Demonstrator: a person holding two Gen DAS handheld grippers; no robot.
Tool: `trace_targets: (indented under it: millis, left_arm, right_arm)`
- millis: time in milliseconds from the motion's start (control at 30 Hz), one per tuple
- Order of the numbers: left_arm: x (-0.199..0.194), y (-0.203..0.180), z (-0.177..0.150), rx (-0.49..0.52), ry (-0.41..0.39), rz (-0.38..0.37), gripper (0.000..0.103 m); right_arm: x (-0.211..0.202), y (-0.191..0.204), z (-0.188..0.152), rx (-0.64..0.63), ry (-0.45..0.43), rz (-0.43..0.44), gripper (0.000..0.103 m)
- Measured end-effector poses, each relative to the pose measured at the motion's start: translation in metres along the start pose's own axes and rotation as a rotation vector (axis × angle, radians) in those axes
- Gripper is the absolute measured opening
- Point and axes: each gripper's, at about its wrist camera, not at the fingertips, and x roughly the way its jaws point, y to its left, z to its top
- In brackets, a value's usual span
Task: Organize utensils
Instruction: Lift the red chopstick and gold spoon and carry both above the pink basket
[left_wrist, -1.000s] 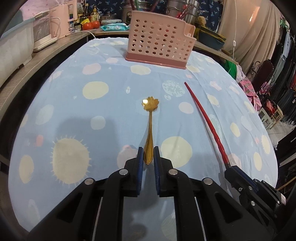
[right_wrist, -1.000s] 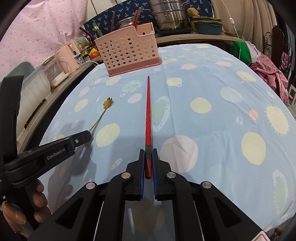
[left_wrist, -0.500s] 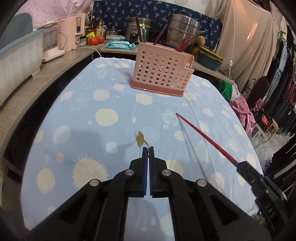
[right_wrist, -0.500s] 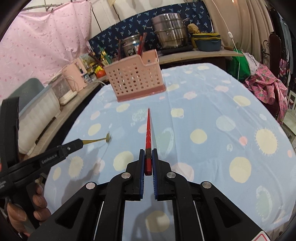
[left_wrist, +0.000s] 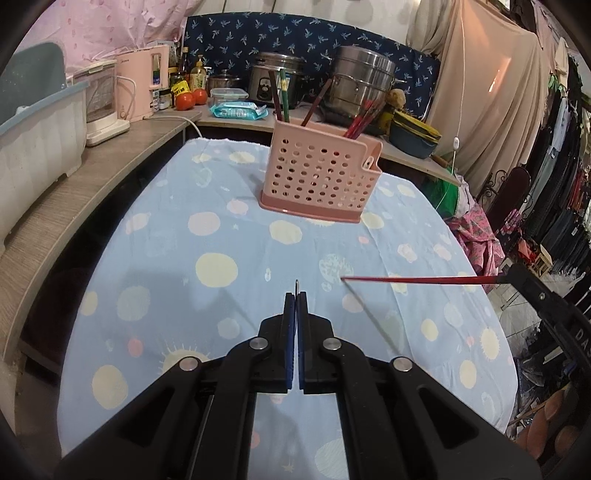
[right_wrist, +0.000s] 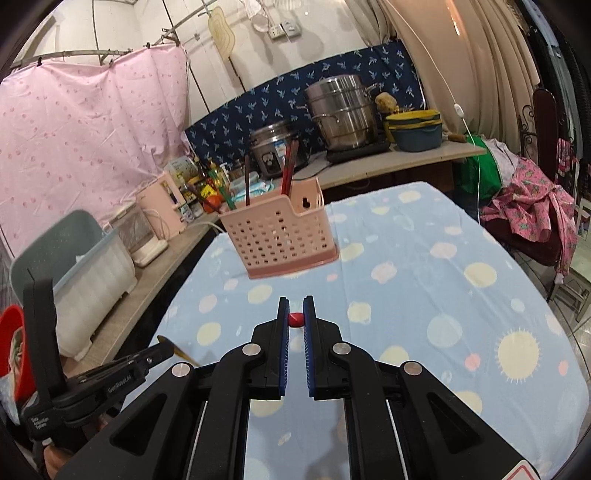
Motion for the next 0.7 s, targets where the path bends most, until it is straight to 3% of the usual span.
trace_targets:
  millis: [267,700]
  left_arm:
    - [-0.007,-0.001,0.031,0.001,-0.048,-0.028,0.000]
    - [-0.010,-0.008,0.131,0.018,-0.173,-0.086,0.000]
  right_arm:
    - [-0.003,-0.001,0.038,0.008,-0.074,0.024,0.007]
    - [0.021,0.008,0.118,0.004,-0.179,0.069,0.007]
